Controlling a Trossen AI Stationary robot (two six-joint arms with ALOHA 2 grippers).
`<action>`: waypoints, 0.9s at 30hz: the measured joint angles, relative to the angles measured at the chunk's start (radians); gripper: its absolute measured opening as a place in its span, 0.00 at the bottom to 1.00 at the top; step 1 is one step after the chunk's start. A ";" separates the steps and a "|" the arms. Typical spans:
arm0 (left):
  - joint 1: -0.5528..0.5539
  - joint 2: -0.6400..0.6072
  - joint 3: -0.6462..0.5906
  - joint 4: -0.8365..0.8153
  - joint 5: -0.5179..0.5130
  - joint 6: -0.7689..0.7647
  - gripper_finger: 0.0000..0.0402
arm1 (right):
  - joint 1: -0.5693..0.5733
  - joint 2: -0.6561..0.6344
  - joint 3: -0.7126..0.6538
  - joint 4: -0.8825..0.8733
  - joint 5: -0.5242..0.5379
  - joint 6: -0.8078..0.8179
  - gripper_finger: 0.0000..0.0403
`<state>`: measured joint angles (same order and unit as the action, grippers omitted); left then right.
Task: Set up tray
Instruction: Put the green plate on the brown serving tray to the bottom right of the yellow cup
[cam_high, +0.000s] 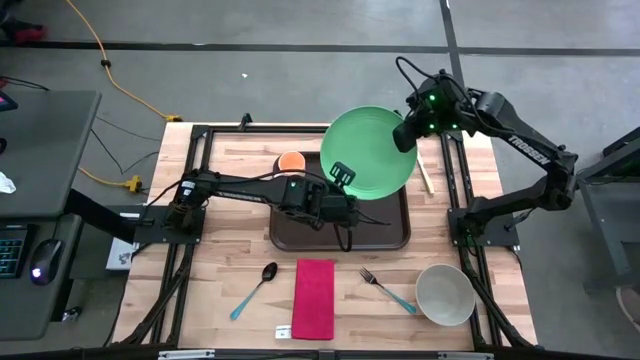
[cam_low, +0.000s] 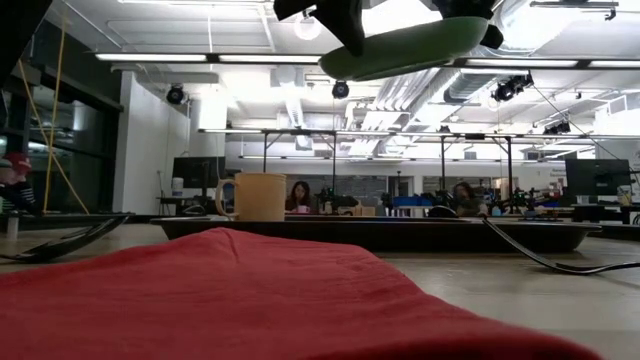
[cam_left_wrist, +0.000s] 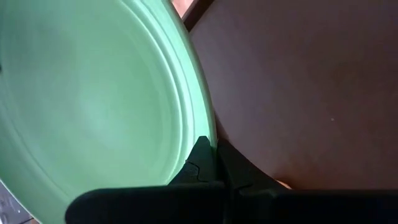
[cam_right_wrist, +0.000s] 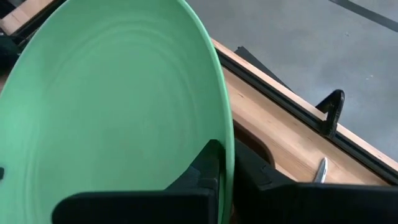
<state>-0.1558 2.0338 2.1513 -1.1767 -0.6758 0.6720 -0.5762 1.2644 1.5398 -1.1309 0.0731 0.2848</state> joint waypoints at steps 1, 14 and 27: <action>0.000 0.000 0.000 0.000 0.000 0.000 0.03 | 0.000 0.000 0.000 0.000 0.000 0.001 0.01; -0.002 0.000 0.000 0.014 -0.027 0.001 0.10 | 0.000 0.000 0.000 -0.029 0.032 0.003 0.00; -0.002 0.000 0.000 0.026 -0.053 0.000 0.13 | 0.000 0.000 0.000 -0.039 0.038 0.003 0.00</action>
<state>-0.1581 2.0338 2.1513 -1.1507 -0.7284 0.6724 -0.5766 1.2644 1.5398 -1.1695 0.1116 0.2876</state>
